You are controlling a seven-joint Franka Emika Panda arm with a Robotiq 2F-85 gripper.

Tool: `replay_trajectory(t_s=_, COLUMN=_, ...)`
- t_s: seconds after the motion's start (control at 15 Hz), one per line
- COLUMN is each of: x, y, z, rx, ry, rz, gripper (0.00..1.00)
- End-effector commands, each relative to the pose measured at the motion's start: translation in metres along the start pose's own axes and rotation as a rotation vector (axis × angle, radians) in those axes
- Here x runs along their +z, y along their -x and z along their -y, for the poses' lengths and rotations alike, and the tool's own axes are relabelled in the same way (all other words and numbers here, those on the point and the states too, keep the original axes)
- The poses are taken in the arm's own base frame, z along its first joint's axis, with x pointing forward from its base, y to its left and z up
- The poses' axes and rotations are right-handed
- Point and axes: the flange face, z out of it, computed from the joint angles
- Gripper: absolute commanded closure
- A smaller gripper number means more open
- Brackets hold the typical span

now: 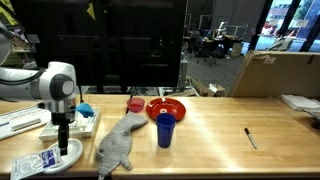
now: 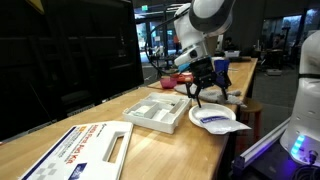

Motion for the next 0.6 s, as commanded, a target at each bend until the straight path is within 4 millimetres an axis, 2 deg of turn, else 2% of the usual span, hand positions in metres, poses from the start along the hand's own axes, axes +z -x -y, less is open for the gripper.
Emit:
replay_trajectory(t_s=0.0, x=0.001, y=-0.001, z=0.000, rx=-0.006, ry=-0.002, rz=0.001, gripper=0.00)
replay_trajectory(t_s=0.27, x=-0.008, y=0.005, z=0.000, rx=-0.013, ry=-0.001, rz=0.033, gripper=0.00)
replay_trajectory(t_s=0.53, x=-0.027, y=0.016, z=-0.009, rx=-0.047, ry=-0.003, rz=0.087, gripper=0.00)
